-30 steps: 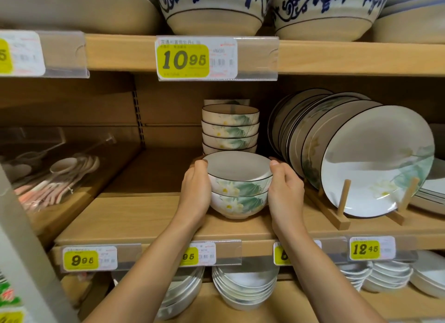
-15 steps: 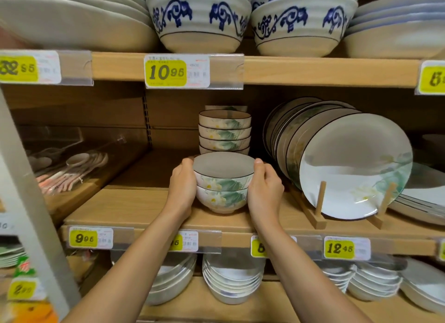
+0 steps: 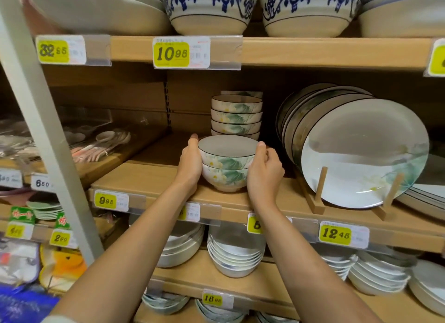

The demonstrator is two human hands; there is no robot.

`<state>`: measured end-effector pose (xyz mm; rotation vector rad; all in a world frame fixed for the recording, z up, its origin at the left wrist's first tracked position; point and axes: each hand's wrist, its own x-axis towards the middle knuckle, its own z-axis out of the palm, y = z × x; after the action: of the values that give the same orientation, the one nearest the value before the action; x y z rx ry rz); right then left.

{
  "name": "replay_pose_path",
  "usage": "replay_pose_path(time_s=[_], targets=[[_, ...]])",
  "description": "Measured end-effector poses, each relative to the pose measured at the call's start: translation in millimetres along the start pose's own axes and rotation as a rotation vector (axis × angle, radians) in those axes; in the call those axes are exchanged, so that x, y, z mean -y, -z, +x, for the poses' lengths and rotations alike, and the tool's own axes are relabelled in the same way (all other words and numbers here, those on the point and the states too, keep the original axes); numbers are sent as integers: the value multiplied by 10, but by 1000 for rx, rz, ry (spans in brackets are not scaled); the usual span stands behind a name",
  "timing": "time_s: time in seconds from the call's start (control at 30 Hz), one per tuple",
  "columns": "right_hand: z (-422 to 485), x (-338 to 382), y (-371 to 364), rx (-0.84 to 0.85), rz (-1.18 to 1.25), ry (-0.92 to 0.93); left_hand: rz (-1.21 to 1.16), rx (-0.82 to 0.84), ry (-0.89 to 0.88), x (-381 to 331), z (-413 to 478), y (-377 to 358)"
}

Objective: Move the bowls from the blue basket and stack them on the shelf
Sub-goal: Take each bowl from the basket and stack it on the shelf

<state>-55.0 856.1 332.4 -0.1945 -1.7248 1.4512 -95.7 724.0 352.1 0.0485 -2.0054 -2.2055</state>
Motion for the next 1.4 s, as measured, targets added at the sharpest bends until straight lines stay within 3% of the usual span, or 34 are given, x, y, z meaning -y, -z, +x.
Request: replay_pose_path(time_s=[0.17, 0.3, 0.43, 0.53, 0.63, 0.8, 0.97, 1.2, 1.4], targets=[[-75, 163, 130, 117, -18, -142, -116, 80, 15, -106, -156, 232], [-434, 516, 203, 39, 92, -5, -108, 57, -106, -210, -602, 770], [-1145, 887, 26, 66, 297, 12, -168, 23, -130, -244, -1220, 1509], [-1835, 1005, -242, 252, 430, -94, -180, -69, -117, -200, -1646, 2176], [-2545, 982, -515, 480, 537, -313, -172, -175, -87, -75, -2051, 2903], [-3579, 738, -900, 725, 419, -630, -168, -372, 70, 245, -2589, 3957], [-4339, 411, -1183, 904, 230, -793, -118, -571, 187, 674, -2933, 4701], [-4811, -31, -1643, 995, -6, -913, -98, -684, 352, 1208, -2899, 5384], [-4984, -458, -2327, 1006, -25, -978, 2, -667, 461, 1470, -2427, 5793]])
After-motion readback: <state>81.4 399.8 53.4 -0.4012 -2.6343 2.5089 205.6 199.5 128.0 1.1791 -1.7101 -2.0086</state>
